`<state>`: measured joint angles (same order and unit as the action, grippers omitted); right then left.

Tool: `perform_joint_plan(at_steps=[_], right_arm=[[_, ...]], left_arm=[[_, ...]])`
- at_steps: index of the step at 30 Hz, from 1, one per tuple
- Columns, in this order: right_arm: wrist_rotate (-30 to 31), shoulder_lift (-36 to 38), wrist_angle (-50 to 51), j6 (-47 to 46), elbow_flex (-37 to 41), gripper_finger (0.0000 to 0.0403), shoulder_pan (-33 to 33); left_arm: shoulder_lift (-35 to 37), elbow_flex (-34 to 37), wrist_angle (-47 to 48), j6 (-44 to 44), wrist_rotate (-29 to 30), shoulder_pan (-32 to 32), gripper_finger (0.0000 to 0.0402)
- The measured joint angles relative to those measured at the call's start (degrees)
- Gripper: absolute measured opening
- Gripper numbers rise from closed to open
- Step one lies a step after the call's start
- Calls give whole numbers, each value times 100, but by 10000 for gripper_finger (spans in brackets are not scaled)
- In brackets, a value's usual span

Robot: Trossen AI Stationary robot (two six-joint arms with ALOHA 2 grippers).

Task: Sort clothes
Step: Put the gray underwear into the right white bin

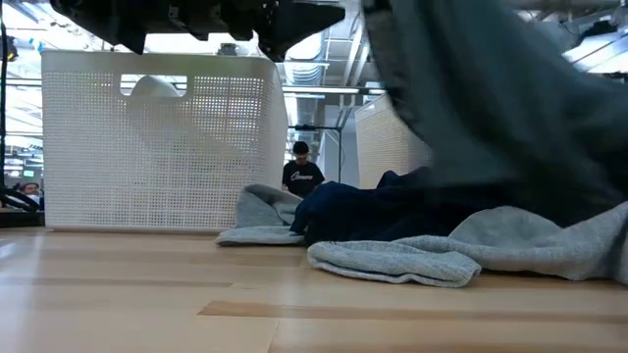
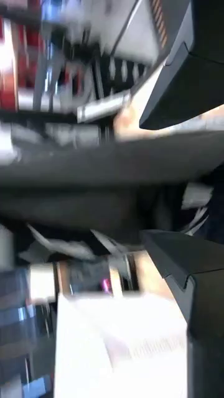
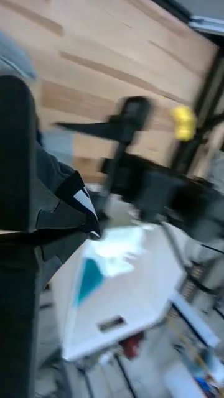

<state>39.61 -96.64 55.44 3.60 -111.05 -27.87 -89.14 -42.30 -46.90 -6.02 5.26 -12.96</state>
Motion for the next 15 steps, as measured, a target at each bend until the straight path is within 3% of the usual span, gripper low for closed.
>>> perform_joint_plan(at_steps=[3, 15], right_arm=[[0, 0, -324, 498, -183, 0, 103], [-60, 0, -1402, 1777, -388, 0, 484]], left_arm=[[0, 0, -12, 80, 446, 52, 269], [0, -7, -347, 114, 99, 111, 269]])
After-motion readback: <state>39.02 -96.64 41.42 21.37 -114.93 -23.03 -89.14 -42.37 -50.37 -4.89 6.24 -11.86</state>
